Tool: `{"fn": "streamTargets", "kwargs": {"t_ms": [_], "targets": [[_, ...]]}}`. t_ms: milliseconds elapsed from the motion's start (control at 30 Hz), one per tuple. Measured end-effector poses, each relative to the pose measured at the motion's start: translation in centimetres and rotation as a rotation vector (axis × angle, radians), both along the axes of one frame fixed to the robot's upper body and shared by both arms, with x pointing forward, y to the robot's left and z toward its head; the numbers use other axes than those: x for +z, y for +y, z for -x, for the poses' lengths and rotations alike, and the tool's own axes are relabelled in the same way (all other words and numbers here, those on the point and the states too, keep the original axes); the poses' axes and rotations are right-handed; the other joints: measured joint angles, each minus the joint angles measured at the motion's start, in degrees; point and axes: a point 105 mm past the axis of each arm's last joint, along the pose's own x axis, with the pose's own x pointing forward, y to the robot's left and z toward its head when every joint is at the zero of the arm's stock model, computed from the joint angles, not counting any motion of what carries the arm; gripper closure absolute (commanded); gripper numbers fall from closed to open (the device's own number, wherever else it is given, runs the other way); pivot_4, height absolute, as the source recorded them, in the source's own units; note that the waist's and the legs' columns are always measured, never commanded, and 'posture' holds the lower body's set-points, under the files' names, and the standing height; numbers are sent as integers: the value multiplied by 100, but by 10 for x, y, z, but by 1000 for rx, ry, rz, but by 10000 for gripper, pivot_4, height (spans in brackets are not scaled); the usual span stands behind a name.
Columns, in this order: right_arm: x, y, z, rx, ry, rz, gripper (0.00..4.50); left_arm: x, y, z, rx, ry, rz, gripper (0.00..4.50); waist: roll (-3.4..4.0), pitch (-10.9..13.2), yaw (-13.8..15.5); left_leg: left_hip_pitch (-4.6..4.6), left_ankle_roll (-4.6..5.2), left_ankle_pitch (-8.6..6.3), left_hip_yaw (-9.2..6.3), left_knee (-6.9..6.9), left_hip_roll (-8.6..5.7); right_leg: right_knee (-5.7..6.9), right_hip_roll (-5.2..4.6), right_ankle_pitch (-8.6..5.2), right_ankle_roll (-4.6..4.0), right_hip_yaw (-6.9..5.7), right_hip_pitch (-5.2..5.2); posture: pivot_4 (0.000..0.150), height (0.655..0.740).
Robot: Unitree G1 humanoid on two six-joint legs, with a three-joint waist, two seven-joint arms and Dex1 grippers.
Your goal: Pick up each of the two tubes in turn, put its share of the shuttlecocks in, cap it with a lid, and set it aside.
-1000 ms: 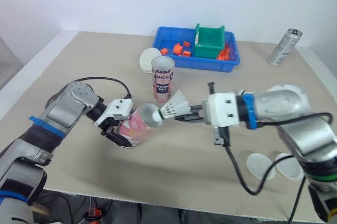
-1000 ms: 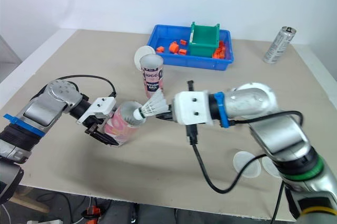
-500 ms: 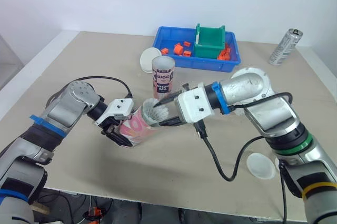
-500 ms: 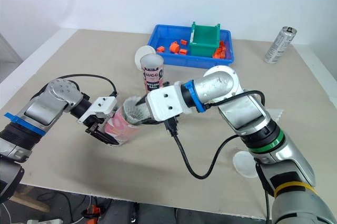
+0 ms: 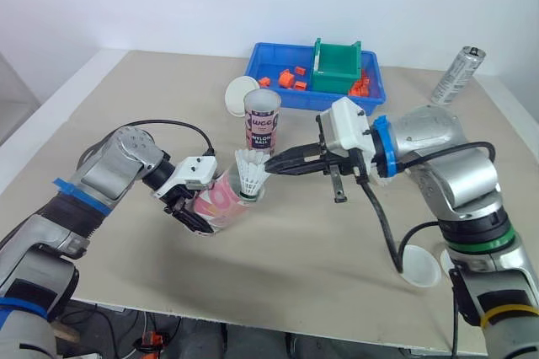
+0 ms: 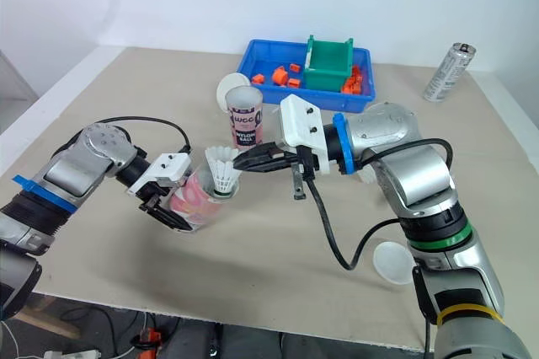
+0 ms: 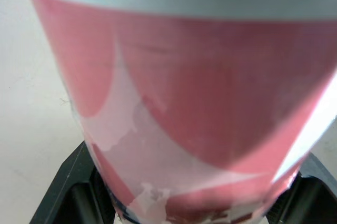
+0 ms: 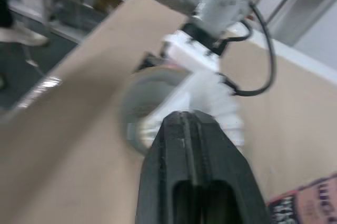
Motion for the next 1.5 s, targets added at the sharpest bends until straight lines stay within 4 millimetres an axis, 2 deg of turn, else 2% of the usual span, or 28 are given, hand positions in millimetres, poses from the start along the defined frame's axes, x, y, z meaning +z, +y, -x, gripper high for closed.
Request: {"fn": "streamTargets", "kwargs": {"t_ms": [333,500,600,700,733,833,900,967,1100,1233,1333,1500], "targets": [[-15,2,16,80,32,58,43677,0,0,0,-2,0,2,14114,0,0,0,-4,0,1,0,-1,0,-1,0,-1,1,-1,-5,1500,7275],[-17,8,17,97,57,34,43677,0,0,0,-1,0,2,14114,-1,0,0,-5,0,1,1,-2,0,-1,-1,-1,1,0,-6,1500,7275],[-21,14,10,70,72,20,43677,0,0,0,-1,-1,2,14114,-1,1,0,-5,0,1,1,-2,0,-1,0,-1,1,-1,-7,1500,7275],[-30,17,4,41,82,46,35931,0,0,0,-1,0,3,14114,-1,1,0,-5,0,1,2,-2,0,-2,-1,-1,1,0,-10,1500,7275],[-34,17,3,34,85,62,32018,0,0,0,-2,0,3,14114,-1,1,0,-5,0,1,2,-2,0,-2,-1,-1,1,-1,-13,1500,7275],[-40,17,4,42,94,96,15819,0,0,0,-1,0,4,14114,-1,1,1,-6,0,1,1,-2,0,-2,-1,-1,1,-1,-12,1500,7275],[-41,14,5,49,107,112,6758,1,-1,0,-2,-1,5,14114,-1,1,1,-7,0,1,1,-1,0,-2,-1,-1,1,-1,-12,1500,7275],[-37,6,6,57,150,113,6758,1,-1,0,-1,-1,6,14114,-2,1,2,-12,-1,1,2,0,-1,-2,-2,-1,1,0,-10,1500,7275],[-5,-10,-6,11,170,16,6758,1,0,0,0,-3,4,14114,-2,2,0,-12,1,2,-1,-2,1,-1,0,2,0,-3,-12,1500,7275],[-8,-6,-7,8,167,16,6758,1,0,0,-1,-4,4,14114,-2,2,0,-12,1,2,-1,-4,2,-2,0,-1,-2,-6,-14,1500,7275],[-20,-1,-10,-9,155,59,15162,1,0,0,-2,-5,5,14114,-2,2,1,-14,1,2,0,-3,2,-2,-1,-1,-2,-6,-17,1500,7275],[-30,4,-20,-48,118,119,39966,1,-1,0,-7,-9,6,14114,-2,2,3,-16,0,3,3,-3,1,-2,-1,0,-2,-5,-22,1500,7275]]}}
